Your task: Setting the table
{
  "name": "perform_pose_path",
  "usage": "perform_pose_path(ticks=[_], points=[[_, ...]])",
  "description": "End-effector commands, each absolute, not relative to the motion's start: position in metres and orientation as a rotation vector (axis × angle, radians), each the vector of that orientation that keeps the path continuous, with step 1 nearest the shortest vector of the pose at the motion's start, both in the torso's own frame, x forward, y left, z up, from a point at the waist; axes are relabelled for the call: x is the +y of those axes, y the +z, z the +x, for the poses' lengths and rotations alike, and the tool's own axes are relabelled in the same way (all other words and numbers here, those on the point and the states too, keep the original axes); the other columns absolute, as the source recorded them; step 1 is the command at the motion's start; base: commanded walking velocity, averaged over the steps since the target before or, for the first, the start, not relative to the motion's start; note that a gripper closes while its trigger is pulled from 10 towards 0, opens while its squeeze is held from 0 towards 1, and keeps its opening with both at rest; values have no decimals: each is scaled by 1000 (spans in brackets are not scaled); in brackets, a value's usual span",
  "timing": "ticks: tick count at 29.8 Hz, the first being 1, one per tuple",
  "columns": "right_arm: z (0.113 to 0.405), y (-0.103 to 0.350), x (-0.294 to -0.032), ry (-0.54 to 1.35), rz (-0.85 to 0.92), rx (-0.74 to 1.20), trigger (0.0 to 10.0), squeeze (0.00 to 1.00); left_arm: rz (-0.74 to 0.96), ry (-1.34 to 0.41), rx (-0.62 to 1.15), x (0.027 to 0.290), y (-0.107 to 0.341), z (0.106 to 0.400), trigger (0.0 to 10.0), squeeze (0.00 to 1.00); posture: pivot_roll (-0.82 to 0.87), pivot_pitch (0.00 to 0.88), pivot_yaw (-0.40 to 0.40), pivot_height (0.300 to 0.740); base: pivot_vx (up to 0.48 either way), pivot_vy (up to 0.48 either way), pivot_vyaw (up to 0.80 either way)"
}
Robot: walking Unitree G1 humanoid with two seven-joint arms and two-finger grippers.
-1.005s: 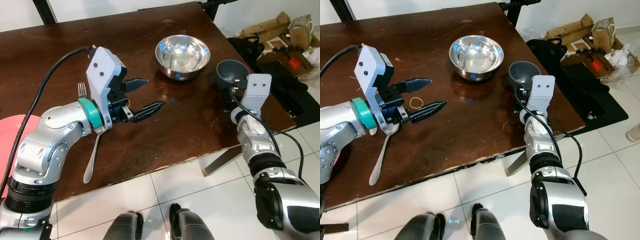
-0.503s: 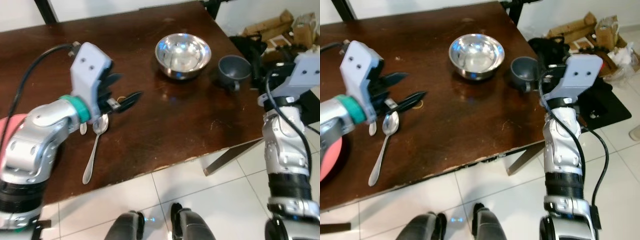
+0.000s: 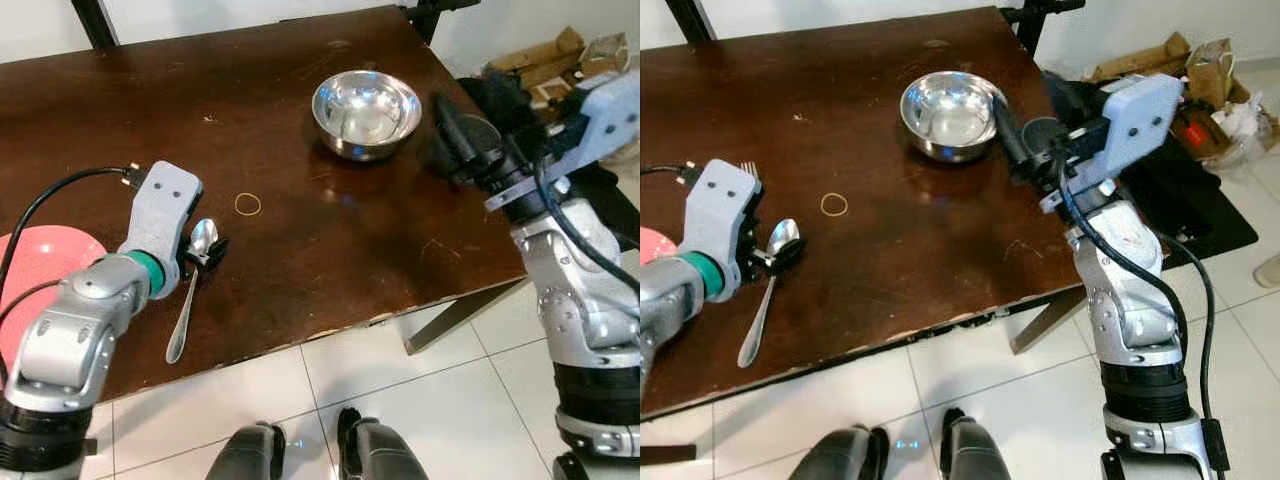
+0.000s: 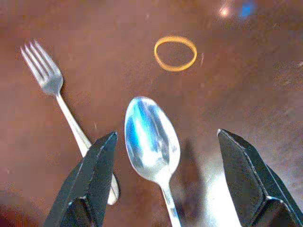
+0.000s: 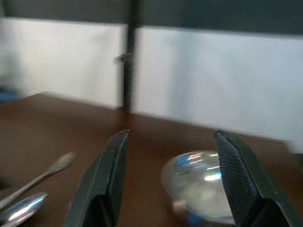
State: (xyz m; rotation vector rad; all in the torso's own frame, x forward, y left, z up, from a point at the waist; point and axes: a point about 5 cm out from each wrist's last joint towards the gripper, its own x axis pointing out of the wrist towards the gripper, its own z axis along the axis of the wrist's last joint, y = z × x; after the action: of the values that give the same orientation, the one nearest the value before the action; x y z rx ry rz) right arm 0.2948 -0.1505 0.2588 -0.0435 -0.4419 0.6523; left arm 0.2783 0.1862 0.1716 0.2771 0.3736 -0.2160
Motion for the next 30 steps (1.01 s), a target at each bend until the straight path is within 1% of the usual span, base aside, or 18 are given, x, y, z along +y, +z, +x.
perform_pose_path(ticks=[1,4,6,7,11,13,15,16,17,21,23,26,27,29,30], points=[[293,240,-141,764,1,-328,10000,0,285,-143,445,187,155,273,10000,0,127,60,17,740,0,0,0],[294,233,-138,795,12,-293,10000,0,278,-106,461,188,151,272,10000,0,124,62,20,740,0,0,0],[294,224,-130,892,26,-240,10000,0,277,-41,465,192,151,270,10000,0,130,58,19,740,0,0,0],[292,225,-123,980,49,-226,10000,0,283,0,471,198,154,266,10000,0,138,61,17,740,0,0,0],[291,230,-117,1027,54,-226,10000,0,272,37,491,206,154,259,10000,0,150,66,18,740,0,0,0],[291,231,-116,1034,54,-229,10000,0,264,35,499,207,154,257,10000,0,157,68,15,740,0,0,0],[293,234,-113,1049,65,-234,10000,0,205,4,549,203,144,254,10000,0,158,68,12,740,0,0,0],[293,234,-113,1049,65,-234,10000,0,205,4,549,203,144,254,10000,0,158,68,12,740,0,0,0],[295,236,-112,1053,70,-239,10000,0,165,-24,574,198,137,253,10000,0,156,68,11,740,0,0,0],[297,238,-112,1049,71,-246,10000,0,151,-13,538,196,142,260,10000,0,153,70,9,740,0,0,0],[298,240,-112,1047,77,-253,10000,0,184,7,492,198,149,270,10000,0,150,73,5,740,0,0,0],[299,243,-112,1040,82,-264,10000,0,213,49,394,207,170,297,10000,0,143,79,6,740,0,0,0],[299,244,-112,1039,83,-266,10000,0,216,55,379,209,175,302,10000,0,143,83,8,740,0,0,0],[299,244,-112,1039,83,-266,10000,0,216,55,379,209,175,302,10000,0,143,83,8,740,0,0,0],[298,245,-111,1036,88,-272,10000,0,227,64,365,212,180,309,10000,0,138,92,9,740,0,0,0]])
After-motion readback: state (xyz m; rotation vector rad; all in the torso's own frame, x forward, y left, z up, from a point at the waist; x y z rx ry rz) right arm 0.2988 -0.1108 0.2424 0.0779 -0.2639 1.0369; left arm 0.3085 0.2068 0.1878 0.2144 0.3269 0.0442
